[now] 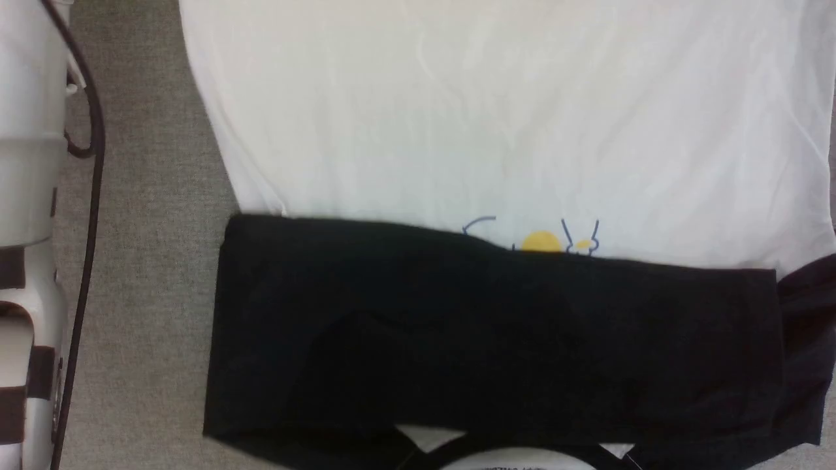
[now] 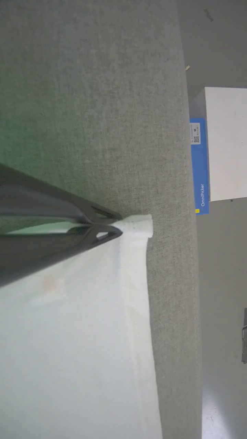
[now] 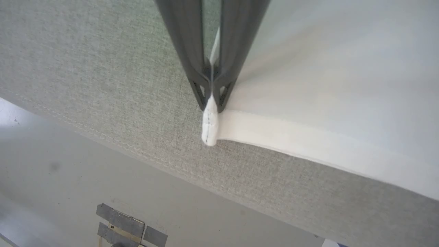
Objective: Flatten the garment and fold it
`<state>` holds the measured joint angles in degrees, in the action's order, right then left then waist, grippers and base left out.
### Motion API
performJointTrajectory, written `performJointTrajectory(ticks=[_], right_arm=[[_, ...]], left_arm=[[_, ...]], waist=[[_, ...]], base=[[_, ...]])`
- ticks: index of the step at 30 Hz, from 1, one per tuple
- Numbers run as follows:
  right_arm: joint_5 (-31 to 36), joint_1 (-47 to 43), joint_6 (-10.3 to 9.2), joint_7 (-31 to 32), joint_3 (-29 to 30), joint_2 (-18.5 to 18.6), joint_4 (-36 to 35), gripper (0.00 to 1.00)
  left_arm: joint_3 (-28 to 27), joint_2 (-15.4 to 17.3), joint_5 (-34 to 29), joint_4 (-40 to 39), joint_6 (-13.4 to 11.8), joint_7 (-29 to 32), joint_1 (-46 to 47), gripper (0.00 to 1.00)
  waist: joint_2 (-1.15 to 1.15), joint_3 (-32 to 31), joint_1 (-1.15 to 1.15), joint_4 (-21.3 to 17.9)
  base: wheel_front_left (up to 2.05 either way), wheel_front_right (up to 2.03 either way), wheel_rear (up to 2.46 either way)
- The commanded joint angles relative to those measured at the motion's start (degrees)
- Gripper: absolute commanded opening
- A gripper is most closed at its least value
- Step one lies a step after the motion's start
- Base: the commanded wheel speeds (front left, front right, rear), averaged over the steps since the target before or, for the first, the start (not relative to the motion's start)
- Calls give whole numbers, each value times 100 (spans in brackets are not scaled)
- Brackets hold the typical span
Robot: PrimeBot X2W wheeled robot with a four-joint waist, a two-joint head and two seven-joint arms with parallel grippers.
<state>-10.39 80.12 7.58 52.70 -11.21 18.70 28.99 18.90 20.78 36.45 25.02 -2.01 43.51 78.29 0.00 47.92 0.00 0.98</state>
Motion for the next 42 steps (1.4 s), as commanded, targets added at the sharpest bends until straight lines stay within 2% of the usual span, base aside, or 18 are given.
performJointTrajectory(ticks=[1, 2, 4, 9, 15, 19, 26, 33, 37, 42], right_arm=[[45, 80, -9, -164, 14, 40, 100, 0], [71, 122, -9, -288, 31, 25, 137, 0], [245, 312, -9, -712, 127, -29, 224, 0], [507, 462, -9, -1206, 307, -133, 325, 0], [660, 378, -9, -1718, 591, -287, 484, 0], [455, 42, -9, -1969, 508, -313, 510, 0], [-580, -1087, -9, -2243, 164, -90, 98, 0], [-1418, -2789, -9, -2281, 295, 213, -703, 0], [-1632, -3840, -9, -2221, 725, 116, -1178, 0], [-1776, -5021, -9, -2145, 1306, -277, -1723, 0]], left_arm=[[-111, 43, -51, -26, -29, -312, -35, 0], [-157, 37, -65, -14, -33, -483, -5, 0], [-313, 61, -218, -12, -16, -1294, 204, 0], [-438, 7, -316, 108, 10, -2085, 392, 0], [-353, -65, -322, 385, 412, -2750, 353, 0], [-233, -154, -172, 392, 725, -3150, -91, 0], [66, -118, 120, 150, 918, -3814, -1348, 0], [301, 31, 508, -415, 941, -4062, -2871, 0], [206, 87, 762, -871, 874, -4212, -3759, 0], [128, 119, 979, -1521, 648, -4378, -4945, 0]], waist=[[0, -15, 0, 5], [0, -33, 0, 7], [0, -85, 0, 10], [0, -202, 0, 35], [0, -513, 0, 66], [0, -930, 0, 95], [0, -2011, 0, 120], [0, -3072, 0, 95], [0, -3512, 0, 75], [0, -3821, 0, 16]], base=[[0, 0, 0], [0, 0, 0], [0, 0, 0], [0, 0, 0], [0, 0, 0], [0, 0, 0], [0, 0, 0], [0, 0, 0], [0, 0, 0], [0, 0, 0]])
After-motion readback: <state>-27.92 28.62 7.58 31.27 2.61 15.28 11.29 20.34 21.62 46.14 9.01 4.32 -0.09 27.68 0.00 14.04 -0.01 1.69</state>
